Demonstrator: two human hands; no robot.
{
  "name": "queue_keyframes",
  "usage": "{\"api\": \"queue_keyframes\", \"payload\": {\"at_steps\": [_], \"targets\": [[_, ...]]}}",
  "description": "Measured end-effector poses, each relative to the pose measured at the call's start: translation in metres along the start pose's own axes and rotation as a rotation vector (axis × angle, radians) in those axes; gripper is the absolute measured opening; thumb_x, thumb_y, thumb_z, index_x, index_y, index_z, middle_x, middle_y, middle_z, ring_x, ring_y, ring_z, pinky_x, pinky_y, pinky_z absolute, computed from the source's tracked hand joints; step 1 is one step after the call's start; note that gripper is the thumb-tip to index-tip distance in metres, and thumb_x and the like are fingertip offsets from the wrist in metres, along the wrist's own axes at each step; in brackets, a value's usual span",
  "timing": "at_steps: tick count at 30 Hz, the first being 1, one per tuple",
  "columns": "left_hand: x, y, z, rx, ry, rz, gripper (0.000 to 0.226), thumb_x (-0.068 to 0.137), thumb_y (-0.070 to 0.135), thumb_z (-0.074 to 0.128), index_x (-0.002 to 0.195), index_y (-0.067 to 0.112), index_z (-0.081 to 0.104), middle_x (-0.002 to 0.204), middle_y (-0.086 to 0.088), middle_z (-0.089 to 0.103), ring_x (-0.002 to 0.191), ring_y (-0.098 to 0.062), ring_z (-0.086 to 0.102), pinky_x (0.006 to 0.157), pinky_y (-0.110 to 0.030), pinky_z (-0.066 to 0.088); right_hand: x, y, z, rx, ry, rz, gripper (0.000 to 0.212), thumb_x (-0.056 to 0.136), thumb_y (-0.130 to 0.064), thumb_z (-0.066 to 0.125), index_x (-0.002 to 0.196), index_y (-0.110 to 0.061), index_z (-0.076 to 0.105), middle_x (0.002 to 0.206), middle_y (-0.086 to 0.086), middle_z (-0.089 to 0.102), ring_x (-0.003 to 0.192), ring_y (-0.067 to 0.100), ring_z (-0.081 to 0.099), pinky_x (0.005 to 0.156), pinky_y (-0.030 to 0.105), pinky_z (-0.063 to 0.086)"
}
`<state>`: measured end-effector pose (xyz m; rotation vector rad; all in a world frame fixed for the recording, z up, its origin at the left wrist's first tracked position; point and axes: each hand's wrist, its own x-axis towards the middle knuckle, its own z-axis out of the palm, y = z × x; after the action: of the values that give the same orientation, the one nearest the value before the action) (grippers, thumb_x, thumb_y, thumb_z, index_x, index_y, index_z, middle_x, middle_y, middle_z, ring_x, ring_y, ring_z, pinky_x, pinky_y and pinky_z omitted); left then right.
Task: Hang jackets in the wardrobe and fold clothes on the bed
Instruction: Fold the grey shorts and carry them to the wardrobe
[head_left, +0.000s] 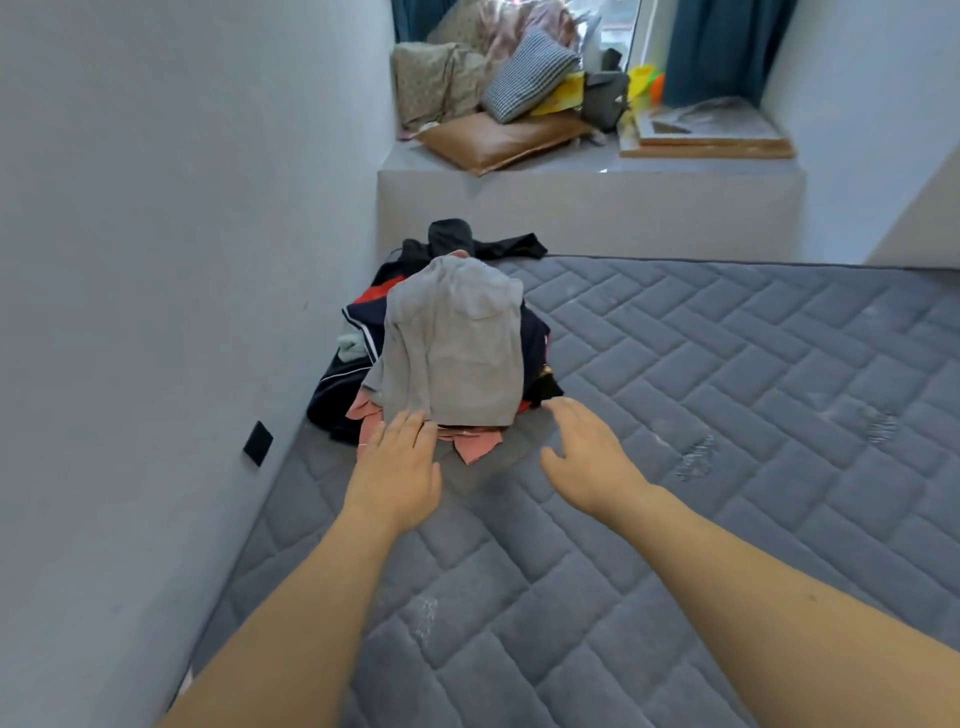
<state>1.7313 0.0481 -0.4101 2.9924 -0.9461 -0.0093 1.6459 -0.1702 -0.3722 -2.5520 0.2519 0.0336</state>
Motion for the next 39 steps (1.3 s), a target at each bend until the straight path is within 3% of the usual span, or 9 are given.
{"api": "queue_keyframes", "payload": {"at_steps": [6, 10, 13, 16, 18, 21, 28, 34, 39], "targets": [[0.089, -0.061, 0.128, -0.161, 0.010, -0.137, 0.057, 0.095, 0.022, 0.047, 0.148, 0.006, 0.032, 0.157, -0.014, 0.024, 0.146, -0.026, 0.020, 0.119, -0.037, 0.020, 0.118, 0.059, 0.118, -0.052, 0.045, -0.050, 0.066, 0.091, -0.015, 0.053, 0.152, -0.013, 0.027, 0.156, 0.008, 0.024, 0.141, 0.026, 0.028, 0.115, 0.035, 0.026], [0.164, -0.087, 0.204, -0.373, 0.078, -0.225, 0.060, 0.095, 0.019, 0.050, 0.151, 0.011, 0.029, 0.159, -0.012, 0.021, 0.145, -0.027, 0.022, 0.117, -0.036, 0.020, 0.201, 0.103, 0.200, -0.058, 0.046, -0.025, 0.076, 0.094, -0.022, 0.053, 0.154, -0.037, 0.010, 0.162, 0.010, -0.004, 0.146, 0.031, 0.014, 0.117, 0.050, 0.022], [0.214, -0.095, 0.265, -0.473, 0.093, -0.221, 0.059, 0.097, 0.021, 0.048, 0.153, 0.018, 0.028, 0.160, -0.009, 0.022, 0.144, -0.026, 0.025, 0.118, -0.039, 0.022, 0.269, 0.142, 0.244, -0.232, -0.041, 0.001, 0.076, 0.097, -0.043, 0.048, 0.151, -0.048, -0.006, 0.160, 0.004, -0.021, 0.148, 0.034, 0.001, 0.116, 0.061, 0.012], [0.221, -0.088, 0.345, -0.353, 0.238, -0.259, 0.050, 0.099, 0.024, 0.046, 0.147, 0.011, 0.041, 0.147, -0.018, 0.042, 0.134, -0.034, 0.041, 0.112, -0.045, 0.031, 0.294, 0.184, 0.293, -0.348, 0.076, -0.019, 0.074, 0.095, -0.052, 0.047, 0.156, -0.033, 0.008, 0.162, 0.013, -0.002, 0.144, 0.043, 0.012, 0.115, 0.059, 0.019], [0.218, -0.086, 0.389, -0.198, 0.443, -0.244, 0.042, 0.098, 0.024, 0.046, 0.135, 0.004, 0.054, 0.127, -0.022, 0.056, 0.118, -0.037, 0.051, 0.103, -0.049, 0.040, 0.294, 0.208, 0.327, -0.253, 0.297, -0.116, 0.065, 0.094, -0.043, 0.052, 0.150, -0.015, 0.035, 0.148, 0.027, 0.032, 0.127, 0.049, 0.039, 0.105, 0.058, 0.036], [0.228, -0.092, 0.409, -0.084, 0.583, -0.255, 0.039, 0.097, 0.025, 0.047, 0.129, 0.004, 0.057, 0.120, -0.022, 0.056, 0.108, -0.036, 0.045, 0.097, -0.050, 0.038, 0.305, 0.224, 0.341, -0.187, 0.408, -0.195, 0.056, 0.092, -0.030, 0.061, 0.141, -0.012, 0.042, 0.130, 0.029, 0.046, 0.102, 0.046, 0.052, 0.089, 0.052, 0.047], [0.225, -0.085, 0.397, -0.130, 0.488, -0.301, 0.040, 0.094, 0.028, 0.047, 0.123, 0.003, 0.058, 0.115, -0.022, 0.060, 0.108, -0.034, 0.044, 0.096, -0.053, 0.040, 0.310, 0.219, 0.331, -0.173, 0.342, -0.157, 0.058, 0.080, -0.014, 0.077, 0.132, -0.001, 0.055, 0.110, 0.028, 0.055, 0.089, 0.044, 0.055, 0.082, 0.056, 0.047], [0.230, -0.087, 0.390, -0.196, 0.388, -0.293, 0.039, 0.092, 0.032, 0.044, 0.107, 0.000, 0.062, 0.100, -0.022, 0.058, 0.093, -0.037, 0.050, 0.081, -0.049, 0.041, 0.308, 0.225, 0.336, -0.169, 0.425, -0.236, 0.047, 0.091, -0.019, 0.051, 0.137, -0.011, 0.044, 0.113, 0.022, 0.055, 0.091, 0.038, 0.053, 0.090, 0.053, 0.043], [0.231, -0.089, 0.385, -0.165, 0.403, -0.261, 0.036, 0.093, 0.030, 0.041, 0.098, -0.002, 0.058, 0.094, -0.026, 0.054, 0.083, -0.040, 0.050, 0.071, -0.048, 0.037, 0.304, 0.224, 0.335, -0.235, 0.498, -0.272, 0.050, 0.088, -0.003, 0.062, 0.136, -0.008, 0.054, 0.106, 0.016, 0.060, 0.087, 0.035, 0.056, 0.083, 0.046, 0.042]]}}
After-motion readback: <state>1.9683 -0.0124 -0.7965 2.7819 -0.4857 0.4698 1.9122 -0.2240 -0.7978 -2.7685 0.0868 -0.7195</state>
